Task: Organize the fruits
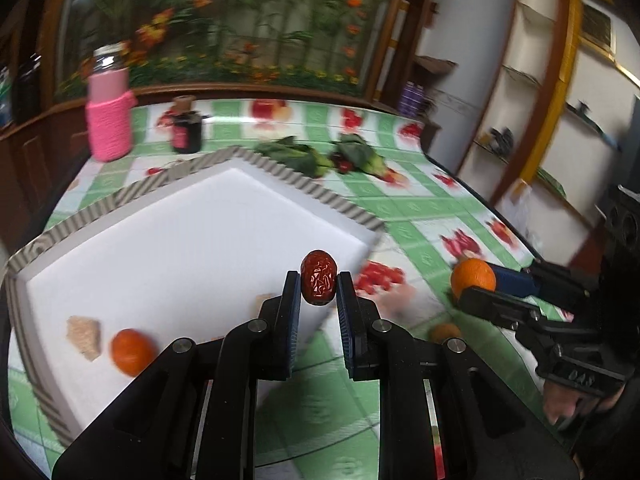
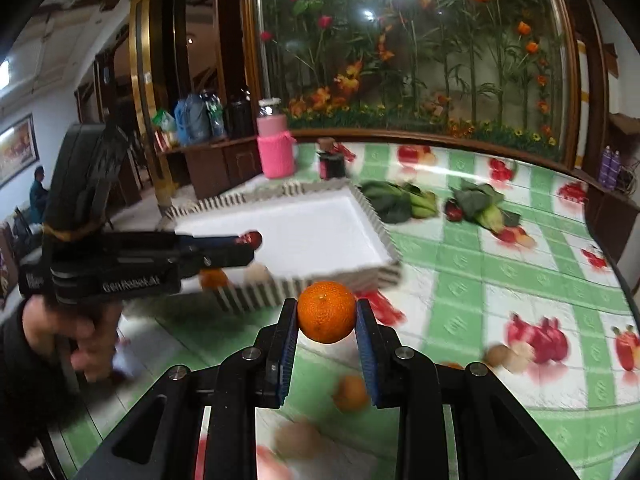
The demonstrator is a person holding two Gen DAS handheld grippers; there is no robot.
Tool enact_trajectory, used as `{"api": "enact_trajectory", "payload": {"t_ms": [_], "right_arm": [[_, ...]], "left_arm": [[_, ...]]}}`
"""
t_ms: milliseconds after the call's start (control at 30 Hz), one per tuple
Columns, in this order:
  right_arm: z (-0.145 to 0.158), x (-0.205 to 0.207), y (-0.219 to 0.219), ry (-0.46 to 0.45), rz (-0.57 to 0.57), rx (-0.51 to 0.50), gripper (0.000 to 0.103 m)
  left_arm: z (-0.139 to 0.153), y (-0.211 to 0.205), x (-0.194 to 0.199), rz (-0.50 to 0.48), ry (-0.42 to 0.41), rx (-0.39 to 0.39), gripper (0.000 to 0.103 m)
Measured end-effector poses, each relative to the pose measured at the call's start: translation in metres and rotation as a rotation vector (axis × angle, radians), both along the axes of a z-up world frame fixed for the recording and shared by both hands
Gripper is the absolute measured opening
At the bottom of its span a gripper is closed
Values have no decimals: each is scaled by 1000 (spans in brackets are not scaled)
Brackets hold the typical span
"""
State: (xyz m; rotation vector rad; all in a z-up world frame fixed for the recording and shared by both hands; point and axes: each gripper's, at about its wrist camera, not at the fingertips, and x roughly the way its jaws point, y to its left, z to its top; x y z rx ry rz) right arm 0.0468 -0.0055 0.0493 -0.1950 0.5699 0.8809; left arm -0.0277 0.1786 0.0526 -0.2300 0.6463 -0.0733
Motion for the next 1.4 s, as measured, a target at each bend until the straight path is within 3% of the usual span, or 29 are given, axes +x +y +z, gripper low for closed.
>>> {"api": "enact_trajectory", "payload": {"t_ms": [200, 367, 433, 800, 1400], "right_arm": [[-3, 6, 39, 30, 6, 25, 27], [-7, 11, 64, 63, 3, 18, 27], [-9, 13, 71, 72, -5, 11, 27], [-30, 32, 110, 118, -63, -94, 28], [-31, 34, 110, 118, -63, -88, 28]], "left_arm": [[-8, 40, -1, 180, 54, -27, 17], [-17, 53, -1, 252, 99, -20, 17], [-19, 52, 1, 274, 116, 16, 17], [-30, 52, 7, 301, 176, 61, 17], [-37, 49, 11, 293, 212, 76, 17]]}}
